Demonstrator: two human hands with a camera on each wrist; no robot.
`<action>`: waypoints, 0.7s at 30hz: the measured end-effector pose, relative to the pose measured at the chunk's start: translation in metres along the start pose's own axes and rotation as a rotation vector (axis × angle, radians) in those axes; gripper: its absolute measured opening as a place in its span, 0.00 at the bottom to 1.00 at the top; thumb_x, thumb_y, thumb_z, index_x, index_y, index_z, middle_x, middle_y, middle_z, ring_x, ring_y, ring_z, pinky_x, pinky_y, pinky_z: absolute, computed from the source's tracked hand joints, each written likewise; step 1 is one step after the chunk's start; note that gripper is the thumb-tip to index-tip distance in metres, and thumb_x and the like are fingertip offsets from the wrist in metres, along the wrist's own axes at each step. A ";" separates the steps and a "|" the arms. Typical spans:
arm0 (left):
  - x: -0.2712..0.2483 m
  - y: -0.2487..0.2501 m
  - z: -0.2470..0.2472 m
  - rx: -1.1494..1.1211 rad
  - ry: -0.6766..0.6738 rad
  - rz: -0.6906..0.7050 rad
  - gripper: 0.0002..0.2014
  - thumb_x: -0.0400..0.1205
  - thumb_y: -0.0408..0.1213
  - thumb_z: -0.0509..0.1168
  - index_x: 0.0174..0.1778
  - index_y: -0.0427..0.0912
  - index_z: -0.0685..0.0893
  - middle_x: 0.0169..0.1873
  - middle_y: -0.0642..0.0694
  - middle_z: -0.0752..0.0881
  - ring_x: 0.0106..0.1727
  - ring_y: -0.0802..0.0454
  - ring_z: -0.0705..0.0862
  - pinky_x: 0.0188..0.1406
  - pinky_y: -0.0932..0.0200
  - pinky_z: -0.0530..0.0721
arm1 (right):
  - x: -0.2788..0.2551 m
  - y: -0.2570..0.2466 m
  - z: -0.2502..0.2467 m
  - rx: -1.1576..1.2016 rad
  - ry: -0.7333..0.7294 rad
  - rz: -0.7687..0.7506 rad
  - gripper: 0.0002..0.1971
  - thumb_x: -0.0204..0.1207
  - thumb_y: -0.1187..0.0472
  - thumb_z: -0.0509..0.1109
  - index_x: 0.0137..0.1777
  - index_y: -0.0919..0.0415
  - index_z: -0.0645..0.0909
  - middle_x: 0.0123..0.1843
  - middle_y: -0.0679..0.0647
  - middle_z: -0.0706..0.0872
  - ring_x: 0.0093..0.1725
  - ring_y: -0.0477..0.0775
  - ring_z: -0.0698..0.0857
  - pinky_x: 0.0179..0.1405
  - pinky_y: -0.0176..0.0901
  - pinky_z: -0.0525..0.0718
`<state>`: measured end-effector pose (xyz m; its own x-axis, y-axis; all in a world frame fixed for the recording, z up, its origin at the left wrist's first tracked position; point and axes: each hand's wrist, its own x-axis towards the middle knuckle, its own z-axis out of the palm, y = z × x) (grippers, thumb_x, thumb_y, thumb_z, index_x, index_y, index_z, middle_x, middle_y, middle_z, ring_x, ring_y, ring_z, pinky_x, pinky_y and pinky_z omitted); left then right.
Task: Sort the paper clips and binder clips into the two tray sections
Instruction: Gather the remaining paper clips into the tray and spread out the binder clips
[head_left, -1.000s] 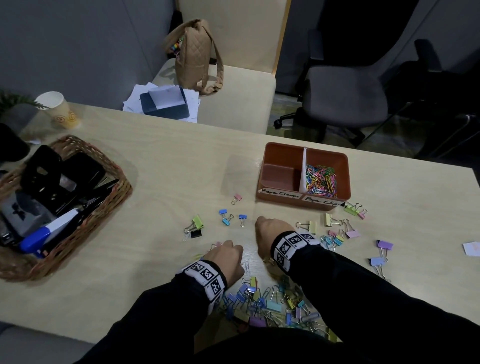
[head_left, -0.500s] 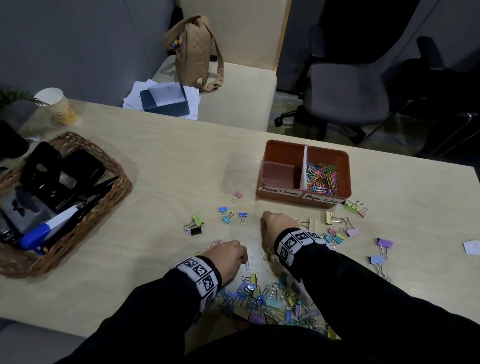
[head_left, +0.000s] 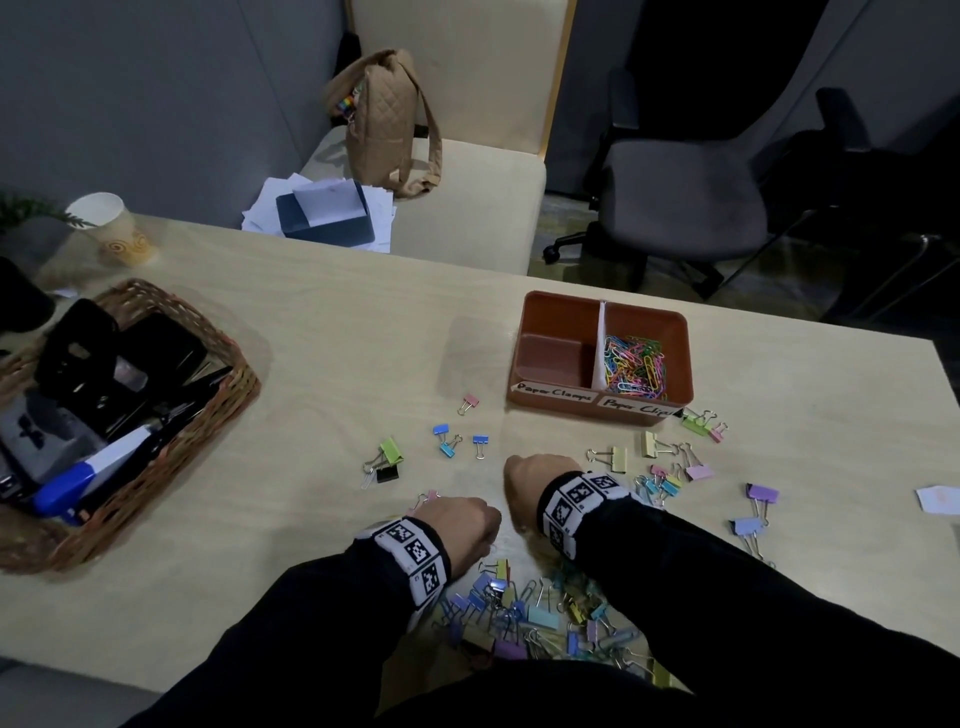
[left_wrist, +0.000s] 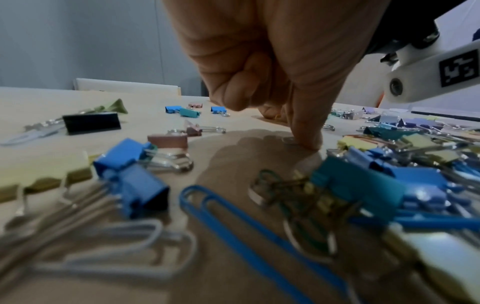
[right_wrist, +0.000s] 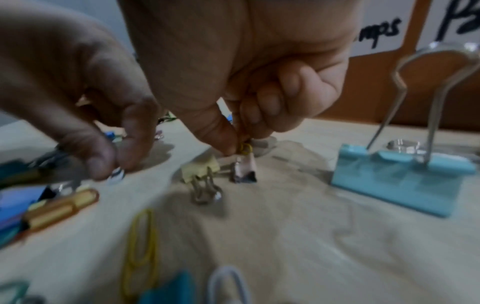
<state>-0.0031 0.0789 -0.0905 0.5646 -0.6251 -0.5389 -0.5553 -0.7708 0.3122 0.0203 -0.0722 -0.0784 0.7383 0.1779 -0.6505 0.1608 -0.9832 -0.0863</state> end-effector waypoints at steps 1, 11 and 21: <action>0.000 0.001 0.001 0.010 0.002 -0.008 0.07 0.84 0.40 0.60 0.52 0.41 0.79 0.53 0.41 0.83 0.52 0.38 0.83 0.50 0.47 0.80 | -0.004 0.000 -0.001 -0.001 0.002 -0.008 0.16 0.70 0.59 0.71 0.55 0.61 0.73 0.50 0.59 0.85 0.48 0.63 0.84 0.40 0.49 0.80; 0.003 0.011 -0.004 -0.313 0.036 -0.138 0.07 0.81 0.31 0.51 0.53 0.39 0.69 0.40 0.37 0.82 0.41 0.38 0.81 0.41 0.47 0.77 | -0.049 0.039 0.011 0.640 0.258 0.073 0.09 0.86 0.55 0.55 0.46 0.59 0.66 0.39 0.52 0.79 0.42 0.54 0.77 0.40 0.41 0.69; 0.024 0.049 -0.006 0.083 -0.038 0.128 0.12 0.82 0.43 0.62 0.59 0.48 0.83 0.56 0.45 0.87 0.58 0.42 0.83 0.54 0.51 0.82 | -0.068 0.063 0.028 0.821 0.458 0.218 0.06 0.85 0.61 0.56 0.46 0.51 0.69 0.36 0.52 0.80 0.40 0.60 0.80 0.39 0.47 0.75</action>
<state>-0.0129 0.0259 -0.0832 0.4631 -0.7116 -0.5283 -0.6708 -0.6710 0.3159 -0.0386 -0.1472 -0.0608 0.9096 -0.1842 -0.3725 -0.3900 -0.6876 -0.6124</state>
